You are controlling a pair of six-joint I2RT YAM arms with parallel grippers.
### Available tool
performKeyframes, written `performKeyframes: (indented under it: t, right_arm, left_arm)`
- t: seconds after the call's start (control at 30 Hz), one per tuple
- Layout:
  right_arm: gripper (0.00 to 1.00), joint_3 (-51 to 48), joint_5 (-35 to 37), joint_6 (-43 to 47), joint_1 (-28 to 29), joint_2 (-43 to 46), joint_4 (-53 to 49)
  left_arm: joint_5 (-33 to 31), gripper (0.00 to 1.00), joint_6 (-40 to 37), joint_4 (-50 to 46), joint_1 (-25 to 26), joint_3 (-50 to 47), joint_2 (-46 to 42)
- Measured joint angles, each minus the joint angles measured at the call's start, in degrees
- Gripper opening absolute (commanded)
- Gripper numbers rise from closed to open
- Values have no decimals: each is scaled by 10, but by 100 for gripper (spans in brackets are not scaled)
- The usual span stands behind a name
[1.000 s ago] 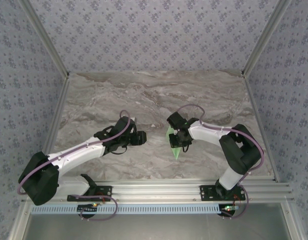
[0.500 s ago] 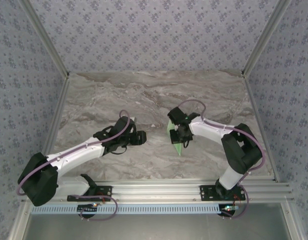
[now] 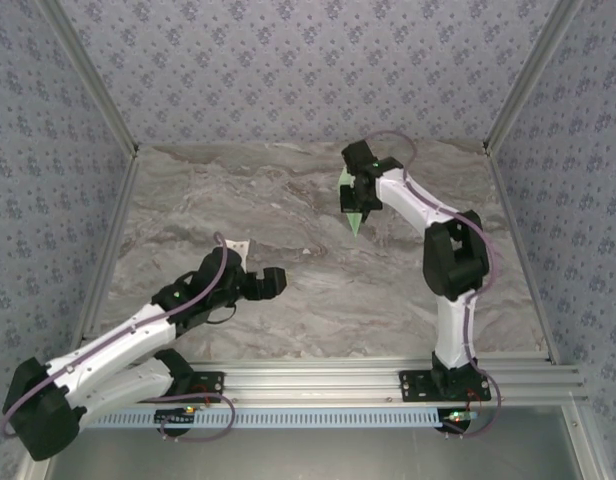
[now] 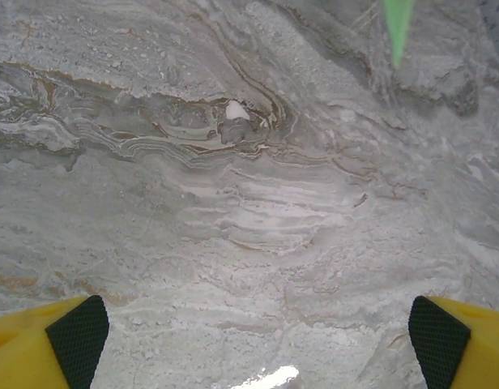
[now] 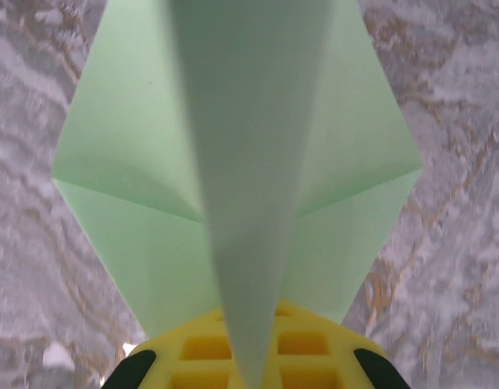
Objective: Fold a paper plane with a square sheet of paper (fold left side to right side)
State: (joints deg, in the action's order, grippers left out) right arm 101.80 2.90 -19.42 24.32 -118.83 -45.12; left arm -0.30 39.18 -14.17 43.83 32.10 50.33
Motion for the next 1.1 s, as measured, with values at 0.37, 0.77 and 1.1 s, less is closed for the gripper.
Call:
performKeyframes:
  t: [0.37, 0.77, 1.1]
  right_arm:
    - [5, 231, 2, 4, -3, -189, -95]
    - [10, 271, 1, 4, -3, -248, -146]
    - [22, 276, -12, 4, -1, -254, -146]
  left_arm:
    - [-2, 98, -23, -35, 0, -3, -52]
    - [-2, 98, -27, -54, 0, -3, -52]
    - [-2, 98, -27, -54, 0, -3, -52]
